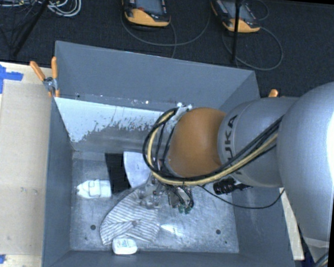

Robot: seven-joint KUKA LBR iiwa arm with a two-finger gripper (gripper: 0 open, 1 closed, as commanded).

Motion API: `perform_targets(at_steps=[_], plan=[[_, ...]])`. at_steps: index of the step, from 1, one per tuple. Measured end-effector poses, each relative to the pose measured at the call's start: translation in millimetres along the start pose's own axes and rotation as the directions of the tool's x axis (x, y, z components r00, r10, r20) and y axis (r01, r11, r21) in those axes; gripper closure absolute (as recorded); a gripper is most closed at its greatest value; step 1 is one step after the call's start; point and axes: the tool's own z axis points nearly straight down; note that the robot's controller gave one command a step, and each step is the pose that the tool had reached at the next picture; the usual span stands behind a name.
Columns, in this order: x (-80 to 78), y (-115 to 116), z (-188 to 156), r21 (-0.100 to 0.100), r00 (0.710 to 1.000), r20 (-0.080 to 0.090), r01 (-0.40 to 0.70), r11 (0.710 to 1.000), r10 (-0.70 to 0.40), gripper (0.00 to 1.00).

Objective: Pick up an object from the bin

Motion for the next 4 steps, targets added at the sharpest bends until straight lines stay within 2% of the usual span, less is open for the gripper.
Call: perform_targets(at_steps=[1,2,3,4], plan=[[0.0,0,0,0.000,1.000,0.000,0.000,1.000,0.000,1.00],[-2.9,-7,-46,0.000,1.000,-0.006,-0.010,1.000,0.010,1.00],[1.4,-4,-100,0.001,1.000,-0.003,0.000,1.000,0.000,1.00],[3.2,1,-25,0.001,1.000,-0.007,0.005,1.000,-0.005,0.00]])
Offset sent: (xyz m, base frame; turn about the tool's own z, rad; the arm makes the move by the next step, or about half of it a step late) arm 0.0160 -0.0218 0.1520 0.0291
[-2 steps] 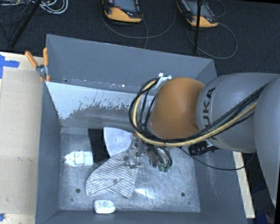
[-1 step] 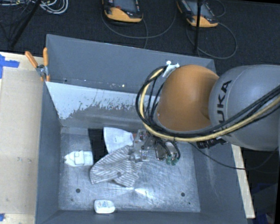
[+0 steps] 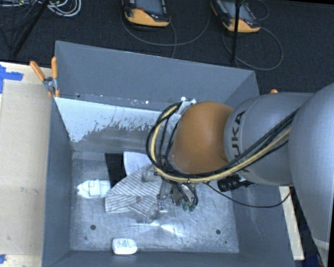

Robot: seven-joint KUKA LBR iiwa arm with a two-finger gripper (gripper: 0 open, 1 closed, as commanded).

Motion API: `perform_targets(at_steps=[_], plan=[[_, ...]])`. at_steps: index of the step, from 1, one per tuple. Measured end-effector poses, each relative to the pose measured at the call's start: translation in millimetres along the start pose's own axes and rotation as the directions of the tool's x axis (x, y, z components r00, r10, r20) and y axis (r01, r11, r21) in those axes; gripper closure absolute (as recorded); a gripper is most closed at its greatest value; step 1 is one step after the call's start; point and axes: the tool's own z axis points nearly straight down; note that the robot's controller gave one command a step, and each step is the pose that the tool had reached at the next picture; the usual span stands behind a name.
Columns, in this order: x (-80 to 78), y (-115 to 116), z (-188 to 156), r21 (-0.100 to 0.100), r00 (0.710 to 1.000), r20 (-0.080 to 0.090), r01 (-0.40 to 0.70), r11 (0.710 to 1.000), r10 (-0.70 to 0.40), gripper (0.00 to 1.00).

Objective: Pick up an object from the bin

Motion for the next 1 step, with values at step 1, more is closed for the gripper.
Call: perform_targets(at_steps=[1], plan=[[-2.0,0.1,-4.4,-0.001,1.000,0.007,0.000,1.000,0.000,1.00]])
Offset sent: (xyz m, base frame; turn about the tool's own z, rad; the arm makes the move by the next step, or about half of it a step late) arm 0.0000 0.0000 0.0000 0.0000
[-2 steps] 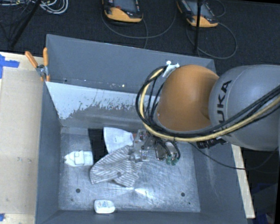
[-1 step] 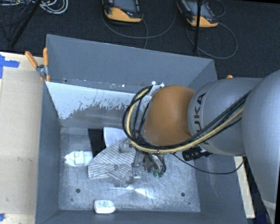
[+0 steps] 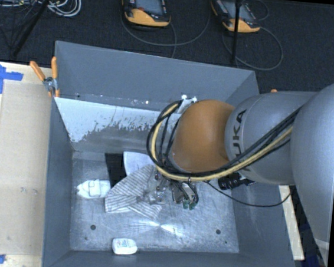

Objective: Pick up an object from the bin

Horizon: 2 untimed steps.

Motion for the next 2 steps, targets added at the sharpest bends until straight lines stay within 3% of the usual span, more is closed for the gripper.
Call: perform_targets(at_steps=[2], plan=[[0.0,1,-15,-0.001,1.000,0.000,-0.020,1.000,0.020,1.00]])
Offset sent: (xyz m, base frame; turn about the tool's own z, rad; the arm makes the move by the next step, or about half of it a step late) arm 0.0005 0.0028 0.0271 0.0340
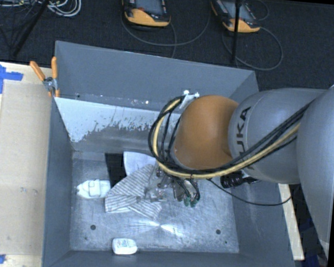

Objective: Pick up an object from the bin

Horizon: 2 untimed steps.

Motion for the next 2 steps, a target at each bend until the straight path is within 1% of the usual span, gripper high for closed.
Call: perform_targets(at_steps=[1,2], plan=[[-1.2,-3.4,25.5,0.001,1.000,-0.001,-0.004,1.000,0.004,0.00],[-1.4,-3.4,25.3,0.001,1.000,0.000,-0.004,1.000,0.004,1.00]])
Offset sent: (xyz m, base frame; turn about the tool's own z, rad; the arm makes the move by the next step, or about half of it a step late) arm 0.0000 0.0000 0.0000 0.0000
